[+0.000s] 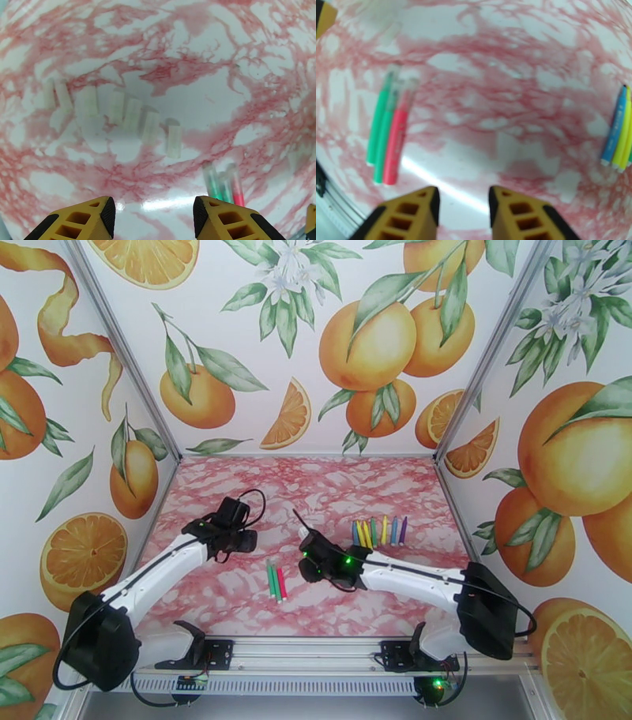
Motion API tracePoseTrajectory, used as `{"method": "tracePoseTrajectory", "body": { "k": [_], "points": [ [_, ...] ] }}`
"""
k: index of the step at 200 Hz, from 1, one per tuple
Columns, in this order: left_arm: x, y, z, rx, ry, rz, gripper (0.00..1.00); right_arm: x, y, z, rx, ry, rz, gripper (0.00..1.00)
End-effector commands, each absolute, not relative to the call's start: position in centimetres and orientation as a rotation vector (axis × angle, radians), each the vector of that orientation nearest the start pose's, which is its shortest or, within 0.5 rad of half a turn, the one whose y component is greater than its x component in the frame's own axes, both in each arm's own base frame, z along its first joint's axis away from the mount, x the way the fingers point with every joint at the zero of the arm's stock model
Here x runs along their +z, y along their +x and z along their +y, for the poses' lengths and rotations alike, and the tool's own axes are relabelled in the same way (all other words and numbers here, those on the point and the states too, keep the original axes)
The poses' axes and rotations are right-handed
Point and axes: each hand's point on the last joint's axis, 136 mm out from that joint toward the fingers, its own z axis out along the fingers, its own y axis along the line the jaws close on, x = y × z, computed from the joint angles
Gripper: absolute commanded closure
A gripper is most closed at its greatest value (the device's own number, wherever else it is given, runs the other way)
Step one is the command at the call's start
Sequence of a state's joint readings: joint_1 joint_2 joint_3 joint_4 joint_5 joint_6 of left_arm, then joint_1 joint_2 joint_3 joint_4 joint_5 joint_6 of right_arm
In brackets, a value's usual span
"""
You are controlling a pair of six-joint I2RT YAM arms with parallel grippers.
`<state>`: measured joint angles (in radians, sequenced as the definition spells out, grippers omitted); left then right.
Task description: Open the pen caps
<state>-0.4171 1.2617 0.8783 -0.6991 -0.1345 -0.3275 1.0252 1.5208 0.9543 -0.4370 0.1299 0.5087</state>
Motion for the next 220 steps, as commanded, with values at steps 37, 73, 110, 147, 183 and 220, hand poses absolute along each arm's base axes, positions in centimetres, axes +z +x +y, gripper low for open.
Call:
{"method": "tracePoseTrajectory", "body": {
  "k": [37, 73, 110, 147, 183, 220],
  "points": [
    [10.7, 28.2, -9.4, -0.132, 0.0, 2.604, 0.43, 7.2, 19.0, 36.0, 0.503, -0.689, 2.557, 0.61],
    [10.7, 28.0, -9.3, -0.156, -0.023, 2.586, 0.42, 6.2, 18.0, 37.7, 0.526, -0.708, 2.567, 0.61],
    [10.6, 27.8, -8.9, -0.161, -0.048, 2.575, 0.42, 5.0, 18.0, 38.4, 0.523, -0.697, 2.59, 0.61],
    [10.7, 27.6, -8.5, -0.165, -0.066, 2.56, 0.42, 3.9, 18.1, 38.9, 0.511, -0.695, 2.605, 0.62],
    [10.7, 27.6, -8.3, -0.165, -0.074, 2.557, 0.42, 3.1, 18.2, 39.1, 0.503, -0.691, 2.623, 0.63],
    [10.8, 27.5, -8.8, -0.201, -0.063, 2.565, 0.42, 2.3, 18.3, 38.7, 0.458, -0.68, 2.637, 0.64]
  ]
}}
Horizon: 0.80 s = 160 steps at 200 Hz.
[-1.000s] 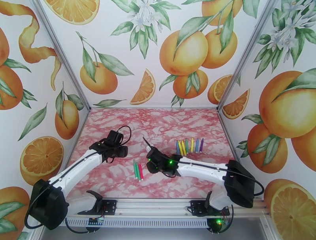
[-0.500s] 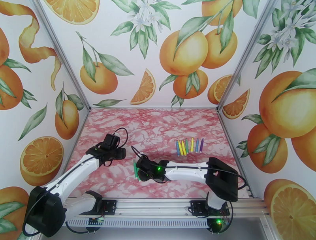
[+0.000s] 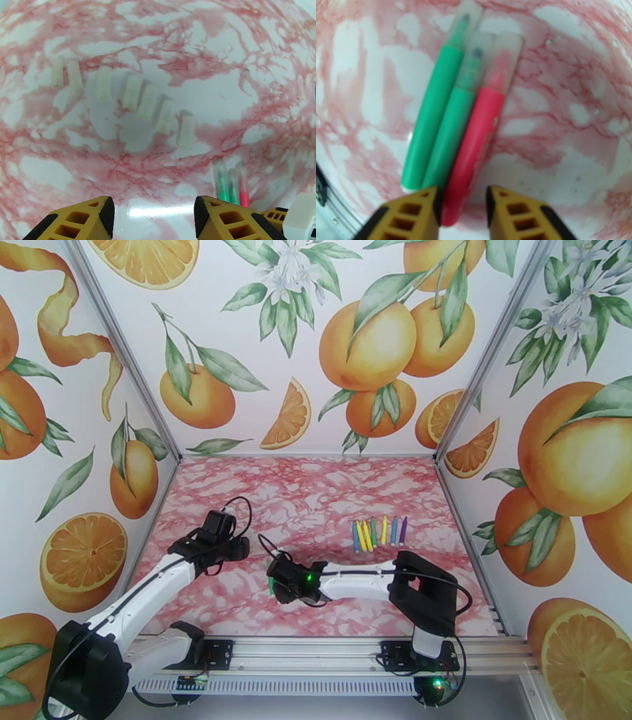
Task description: Open the pen caps
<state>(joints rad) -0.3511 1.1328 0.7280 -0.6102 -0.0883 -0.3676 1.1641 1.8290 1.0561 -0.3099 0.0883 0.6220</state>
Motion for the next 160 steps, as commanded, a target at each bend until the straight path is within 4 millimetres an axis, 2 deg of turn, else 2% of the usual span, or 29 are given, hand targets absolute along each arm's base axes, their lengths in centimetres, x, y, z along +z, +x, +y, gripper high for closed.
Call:
{"method": "tracePoseTrajectory", "body": {
  "k": [1, 98, 160],
  "points": [
    [10.8, 27.5, -8.8, -0.202, -0.064, 2.563, 0.42, 2.3, 18.3, 38.7, 0.458, -0.68, 2.638, 0.64],
    [10.8, 27.6, -8.8, -0.209, -0.07, 2.56, 0.42, 1.5, 19.6, 36.4, 0.234, -0.632, 2.652, 0.66],
    [11.0, 27.7, -8.9, -0.218, -0.072, 2.555, 0.42, 0.9, 19.6, 36.3, 0.206, -0.642, 2.665, 0.67]
  ]
}}
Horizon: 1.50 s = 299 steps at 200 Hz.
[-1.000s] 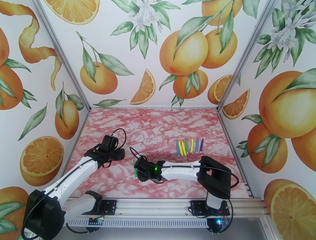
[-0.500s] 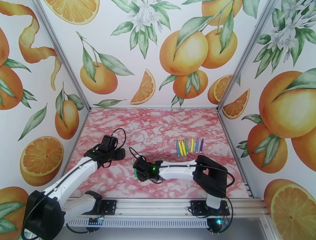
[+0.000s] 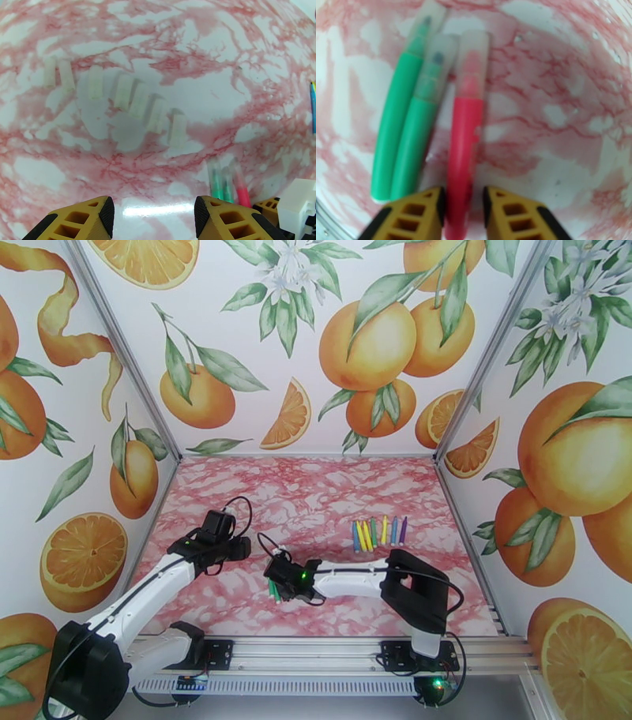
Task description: Open the pen caps
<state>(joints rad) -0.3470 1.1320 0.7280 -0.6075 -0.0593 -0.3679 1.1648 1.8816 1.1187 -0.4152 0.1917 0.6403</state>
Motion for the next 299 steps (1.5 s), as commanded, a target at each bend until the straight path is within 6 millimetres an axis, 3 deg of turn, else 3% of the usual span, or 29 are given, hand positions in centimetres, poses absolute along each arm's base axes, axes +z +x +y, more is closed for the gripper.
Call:
{"method": "tracePoseTrajectory", "body": {
  "k": [1, 55, 101, 164, 235, 299],
  "points": [
    [11.0, 27.7, -8.9, -0.218, -0.073, 2.556, 0.42, 1.0, 19.7, 36.3, 0.207, -0.642, 2.664, 0.67],
    [11.2, 27.7, -8.9, -0.22, -0.076, 2.555, 0.42, -0.1, 19.8, 35.9, 0.144, -0.639, 2.678, 0.7],
    [11.3, 27.7, -8.8, -0.22, -0.084, 2.547, 0.42, 0.0, 20.2, 34.9, 0.104, -0.607, 2.657, 0.76],
    [11.3, 27.7, -9.8, -0.289, -0.064, 2.553, 0.42, 2.7, 21.0, 33.8, 0.151, -0.531, 2.566, 0.81],
    [12.2, 28.2, -13.0, -0.525, -0.024, 2.537, 0.41, 5.7, 21.5, 31.8, 0.295, -0.438, 2.481, 0.84],
    [14.5, 28.8, -18.0, -0.902, 0.023, 2.445, 0.42, 7.7, 22.3, 30.6, 0.482, -0.354, 2.434, 0.85]
  ]
}}
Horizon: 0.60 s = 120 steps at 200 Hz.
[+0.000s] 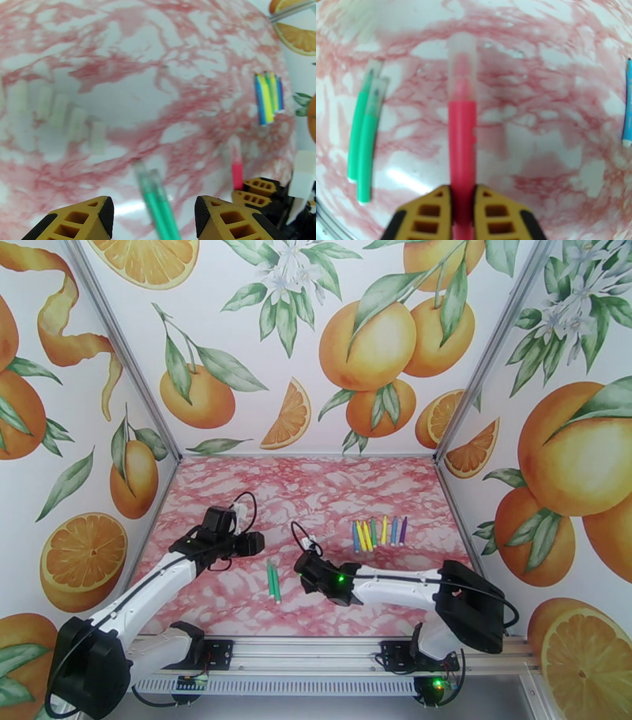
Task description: Open the pen caps
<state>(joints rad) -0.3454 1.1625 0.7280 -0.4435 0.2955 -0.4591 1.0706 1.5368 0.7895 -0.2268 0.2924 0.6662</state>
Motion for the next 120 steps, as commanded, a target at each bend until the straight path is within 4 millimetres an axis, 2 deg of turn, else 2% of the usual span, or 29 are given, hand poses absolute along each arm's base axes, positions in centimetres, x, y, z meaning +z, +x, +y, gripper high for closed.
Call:
{"method": "tracePoseTrajectory", "body": {
  "k": [1, 30, 76, 120],
  "points": [
    [14.5, 28.8, -18.1, -0.907, 0.026, 2.444, 0.42, 7.8, 22.3, 30.6, 0.485, -0.353, 2.433, 0.85],
    [15.2, 28.8, -20.0, -1.03, 0.057, 2.418, 0.42, 9.4, 22.3, 30.9, 0.529, -0.381, 2.391, 0.85],
    [16.1, 28.9, -23.1, -1.141, 0.112, 2.394, 0.41, 12.1, 21.8, 32.6, 0.644, -0.476, 2.308, 0.87],
    [16.7, 29.2, -25.6, -1.209, 0.147, 2.378, 0.41, 13.0, 21.7, 33.2, 0.667, -0.512, 2.28, 0.87]
  ]
}}
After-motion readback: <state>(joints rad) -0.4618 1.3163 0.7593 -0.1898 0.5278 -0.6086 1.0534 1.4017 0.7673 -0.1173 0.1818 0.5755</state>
